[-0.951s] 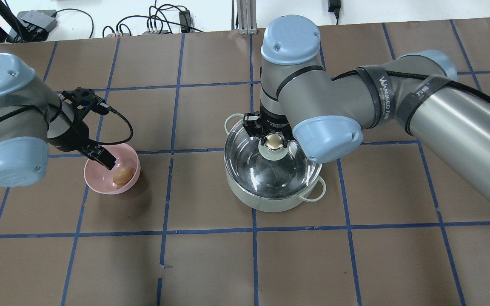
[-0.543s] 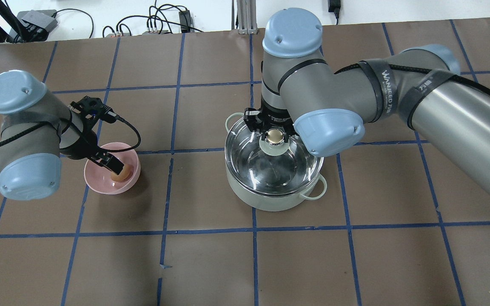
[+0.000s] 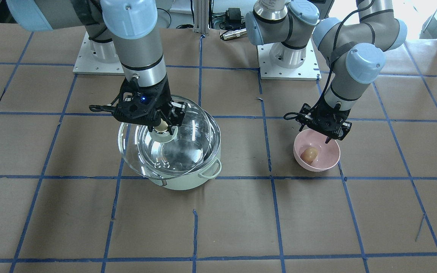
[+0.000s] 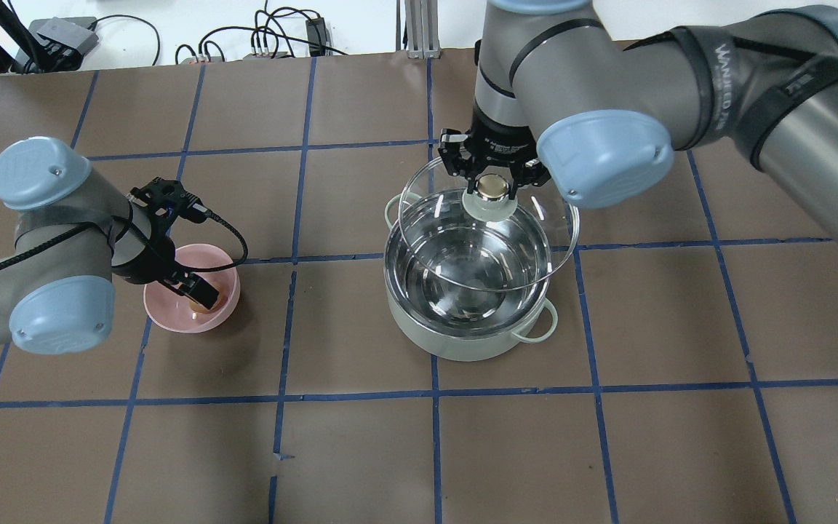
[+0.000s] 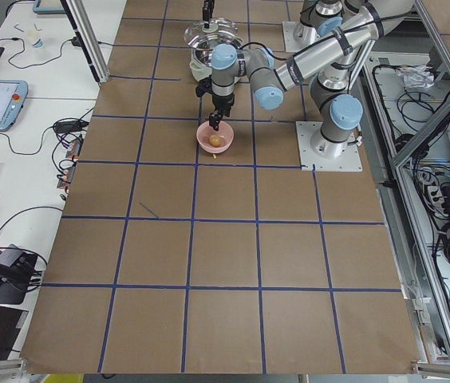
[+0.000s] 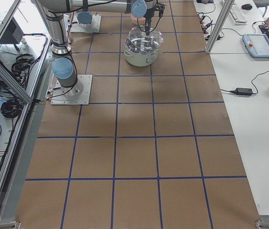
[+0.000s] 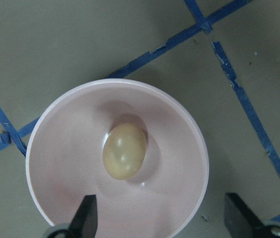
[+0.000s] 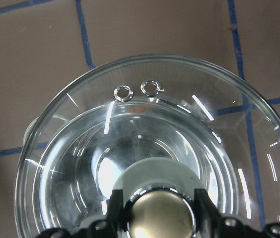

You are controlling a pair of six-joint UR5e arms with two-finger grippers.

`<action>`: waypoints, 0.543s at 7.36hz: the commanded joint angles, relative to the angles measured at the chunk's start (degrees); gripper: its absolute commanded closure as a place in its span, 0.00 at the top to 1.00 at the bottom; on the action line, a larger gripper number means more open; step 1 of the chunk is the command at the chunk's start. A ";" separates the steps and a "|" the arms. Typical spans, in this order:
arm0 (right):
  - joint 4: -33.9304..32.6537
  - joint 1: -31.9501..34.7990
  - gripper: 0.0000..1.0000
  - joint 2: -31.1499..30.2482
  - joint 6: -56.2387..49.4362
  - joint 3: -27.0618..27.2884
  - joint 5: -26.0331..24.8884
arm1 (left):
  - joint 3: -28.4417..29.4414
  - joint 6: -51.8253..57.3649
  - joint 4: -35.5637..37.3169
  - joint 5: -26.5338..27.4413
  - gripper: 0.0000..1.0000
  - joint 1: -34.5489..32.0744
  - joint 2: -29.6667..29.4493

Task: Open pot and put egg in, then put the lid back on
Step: 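Carry the glass lid away from the pot with the right gripper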

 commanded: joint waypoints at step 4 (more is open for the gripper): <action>2.56 -12.58 0.44 -4.33 -12.14 -0.54 -0.41 | 0.38 4.39 5.68 0.10 0.91 0.58 -4.01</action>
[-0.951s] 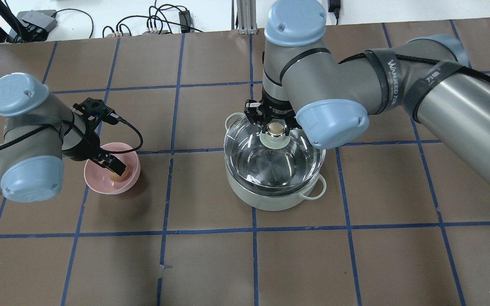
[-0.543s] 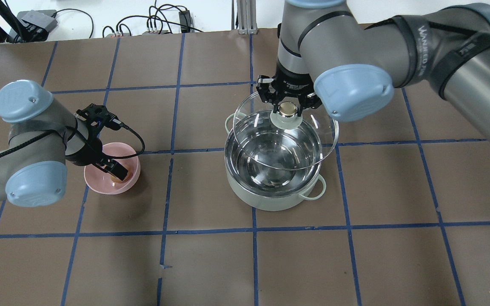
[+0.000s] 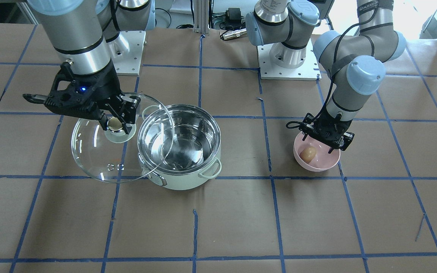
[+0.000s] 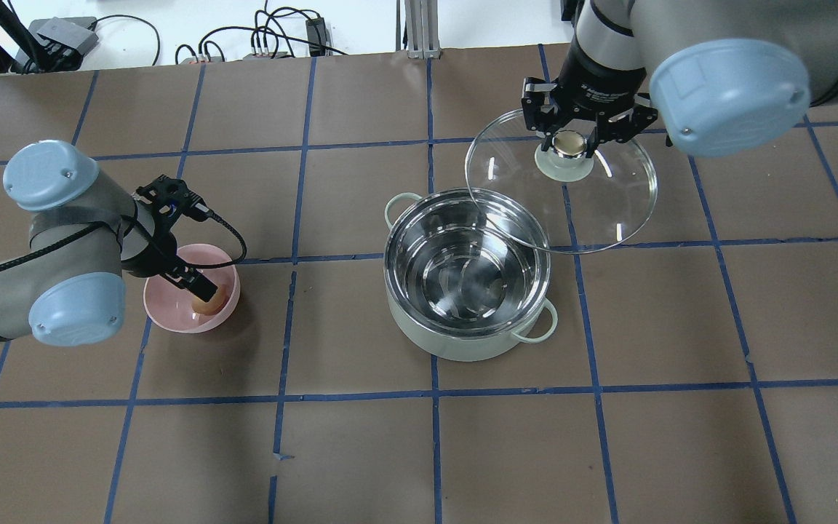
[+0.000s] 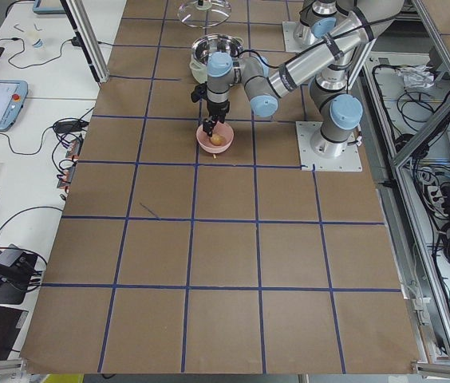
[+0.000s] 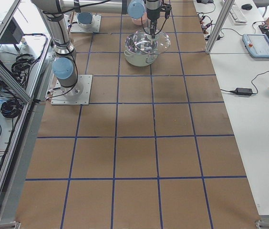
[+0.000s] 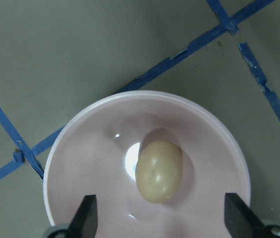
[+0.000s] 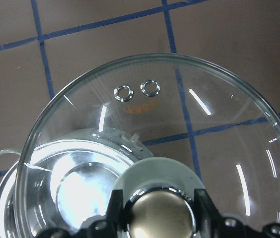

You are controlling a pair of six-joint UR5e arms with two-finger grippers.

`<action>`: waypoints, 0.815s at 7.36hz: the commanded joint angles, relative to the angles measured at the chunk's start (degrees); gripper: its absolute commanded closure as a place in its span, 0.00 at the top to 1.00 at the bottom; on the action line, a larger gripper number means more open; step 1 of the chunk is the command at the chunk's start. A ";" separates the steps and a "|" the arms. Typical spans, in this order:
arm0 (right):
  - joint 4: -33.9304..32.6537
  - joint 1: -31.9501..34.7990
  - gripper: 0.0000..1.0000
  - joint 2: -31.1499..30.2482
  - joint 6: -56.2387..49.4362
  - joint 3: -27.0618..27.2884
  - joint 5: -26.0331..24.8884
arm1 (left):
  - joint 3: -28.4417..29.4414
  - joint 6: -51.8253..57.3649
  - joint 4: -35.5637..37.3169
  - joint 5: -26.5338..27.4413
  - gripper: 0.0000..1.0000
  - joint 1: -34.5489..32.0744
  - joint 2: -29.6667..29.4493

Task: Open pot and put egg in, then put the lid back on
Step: 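Carry the glass lid away from the pot with the right gripper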

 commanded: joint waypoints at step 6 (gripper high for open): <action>0.83 -3.63 0.44 -1.01 -3.97 0.34 0.34 | -0.34 7.52 0.45 -0.40 0.90 1.83 -3.36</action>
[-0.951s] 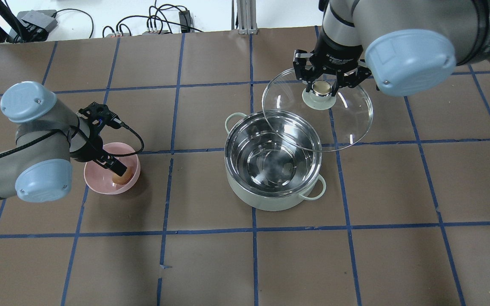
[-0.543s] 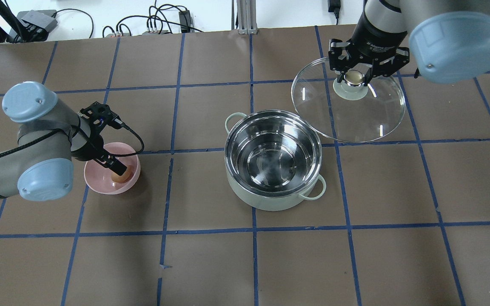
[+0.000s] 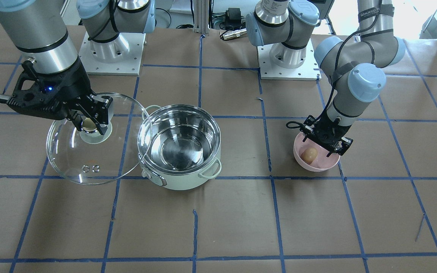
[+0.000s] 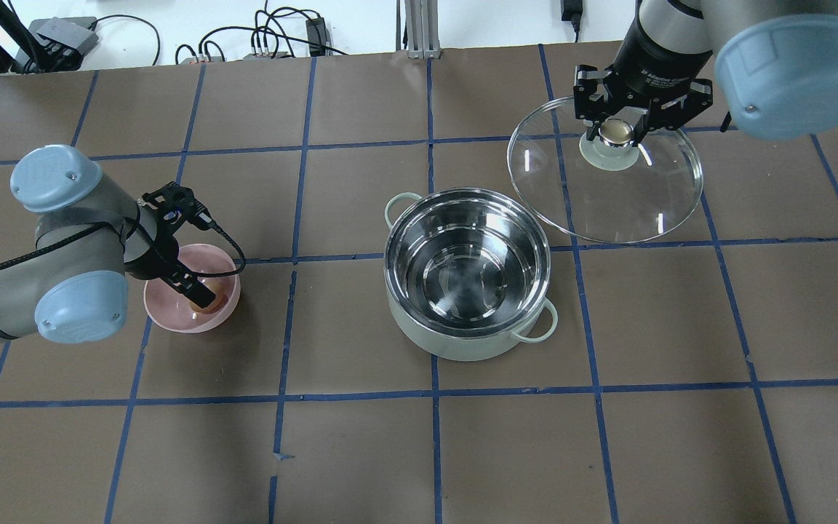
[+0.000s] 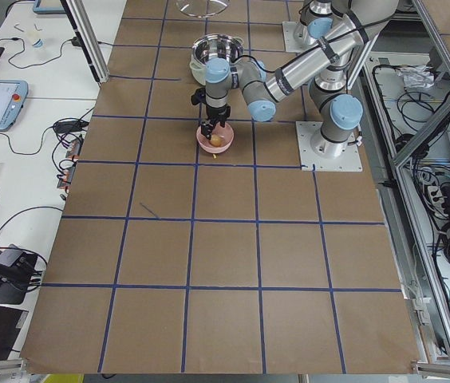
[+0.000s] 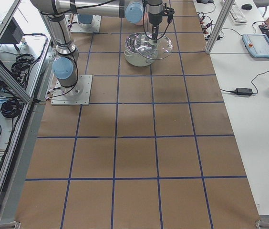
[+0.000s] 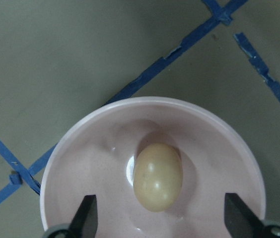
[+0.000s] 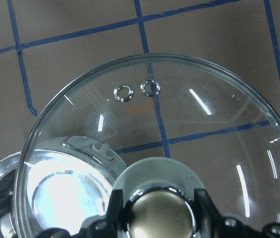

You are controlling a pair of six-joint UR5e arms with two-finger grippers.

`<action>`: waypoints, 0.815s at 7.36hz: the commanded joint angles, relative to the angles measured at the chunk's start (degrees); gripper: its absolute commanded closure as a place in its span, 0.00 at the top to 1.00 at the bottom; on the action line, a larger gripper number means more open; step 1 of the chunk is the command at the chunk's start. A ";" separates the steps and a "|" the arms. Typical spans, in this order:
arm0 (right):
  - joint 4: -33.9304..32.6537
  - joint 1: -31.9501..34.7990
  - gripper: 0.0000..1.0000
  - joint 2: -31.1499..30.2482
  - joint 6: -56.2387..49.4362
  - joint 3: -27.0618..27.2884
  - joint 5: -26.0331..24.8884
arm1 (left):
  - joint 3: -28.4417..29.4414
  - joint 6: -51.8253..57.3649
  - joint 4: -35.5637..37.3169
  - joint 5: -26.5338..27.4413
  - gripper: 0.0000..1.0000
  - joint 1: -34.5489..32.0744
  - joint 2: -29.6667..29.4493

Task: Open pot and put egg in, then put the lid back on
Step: 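Lower the left gripper into the pink bowl and close on the egg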

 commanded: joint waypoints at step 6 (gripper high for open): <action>0.51 0.27 0.44 -0.60 0.08 0.03 0.38 | 0.13 0.83 0.16 0.07 0.90 0.41 -2.45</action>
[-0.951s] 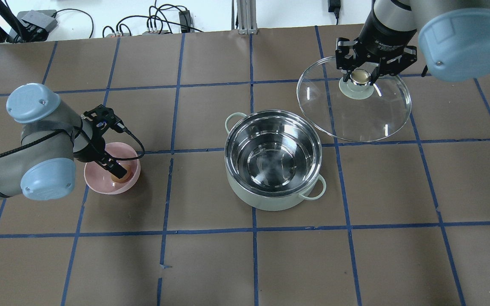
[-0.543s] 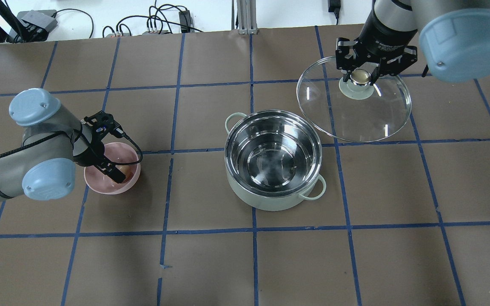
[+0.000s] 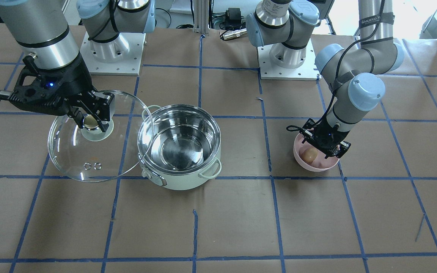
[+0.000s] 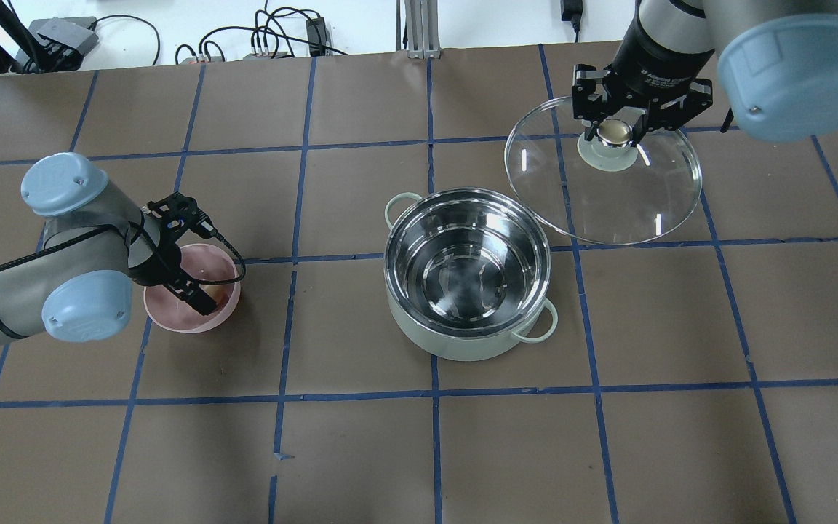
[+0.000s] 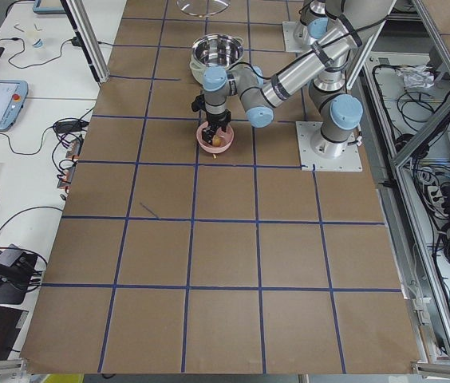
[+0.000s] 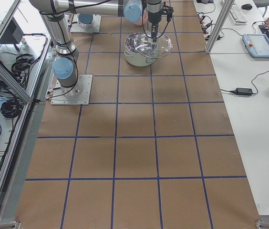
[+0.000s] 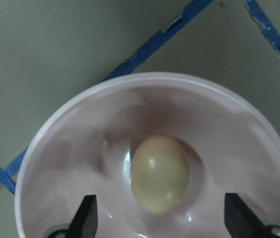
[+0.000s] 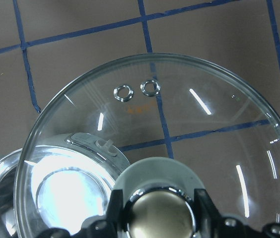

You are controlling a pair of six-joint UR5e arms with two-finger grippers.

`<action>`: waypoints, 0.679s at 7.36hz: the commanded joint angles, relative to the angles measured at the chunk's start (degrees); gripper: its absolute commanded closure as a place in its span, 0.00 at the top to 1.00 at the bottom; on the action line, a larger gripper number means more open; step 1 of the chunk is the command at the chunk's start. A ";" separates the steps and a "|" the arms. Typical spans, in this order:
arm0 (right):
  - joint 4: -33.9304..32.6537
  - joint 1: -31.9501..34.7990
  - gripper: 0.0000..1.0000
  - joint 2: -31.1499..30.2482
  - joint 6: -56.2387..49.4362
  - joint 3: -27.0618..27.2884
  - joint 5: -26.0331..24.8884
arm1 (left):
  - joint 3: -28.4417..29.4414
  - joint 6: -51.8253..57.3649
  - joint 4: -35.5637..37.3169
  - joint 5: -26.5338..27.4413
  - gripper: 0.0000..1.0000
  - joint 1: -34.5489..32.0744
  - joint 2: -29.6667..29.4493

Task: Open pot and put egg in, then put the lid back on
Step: 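Lower the left gripper into the pink bowl and close on the egg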

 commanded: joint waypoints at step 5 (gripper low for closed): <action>0.33 0.01 0.45 -0.19 0.03 0.02 0.00 | 0.29 -0.07 0.63 -0.91 0.89 -0.01 -1.01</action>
